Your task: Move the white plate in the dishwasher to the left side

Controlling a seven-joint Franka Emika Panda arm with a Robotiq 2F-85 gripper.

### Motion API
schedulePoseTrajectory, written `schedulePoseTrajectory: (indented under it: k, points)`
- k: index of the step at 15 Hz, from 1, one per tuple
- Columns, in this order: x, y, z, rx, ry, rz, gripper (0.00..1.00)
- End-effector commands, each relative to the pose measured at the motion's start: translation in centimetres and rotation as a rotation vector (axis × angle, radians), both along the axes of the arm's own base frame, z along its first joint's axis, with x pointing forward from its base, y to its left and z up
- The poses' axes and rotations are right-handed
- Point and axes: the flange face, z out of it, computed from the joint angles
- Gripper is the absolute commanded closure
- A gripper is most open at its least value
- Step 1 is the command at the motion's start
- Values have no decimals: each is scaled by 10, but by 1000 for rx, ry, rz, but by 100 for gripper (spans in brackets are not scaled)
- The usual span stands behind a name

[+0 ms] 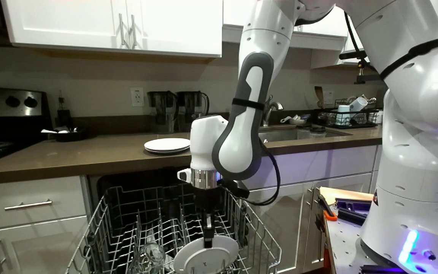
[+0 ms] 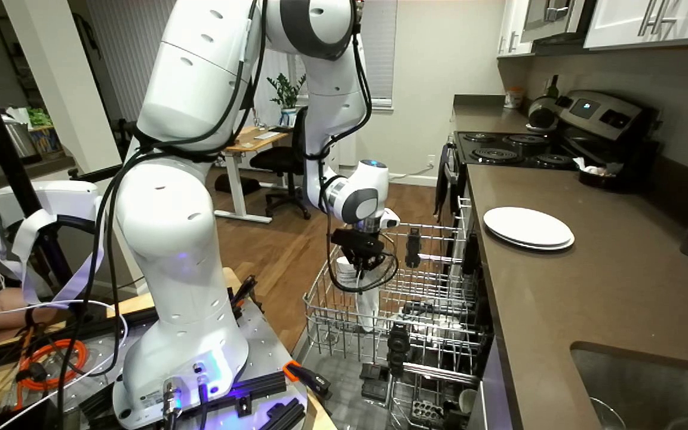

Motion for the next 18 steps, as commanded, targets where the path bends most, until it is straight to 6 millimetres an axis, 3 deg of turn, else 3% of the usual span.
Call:
schedulePoseTrajectory:
  k: [1,7,18]
  points:
    - [10,-3,8,22,7,19,94]
    - [24,0,45,15,16,51,94]
    - [40,28,151,-117,-110,126,94]
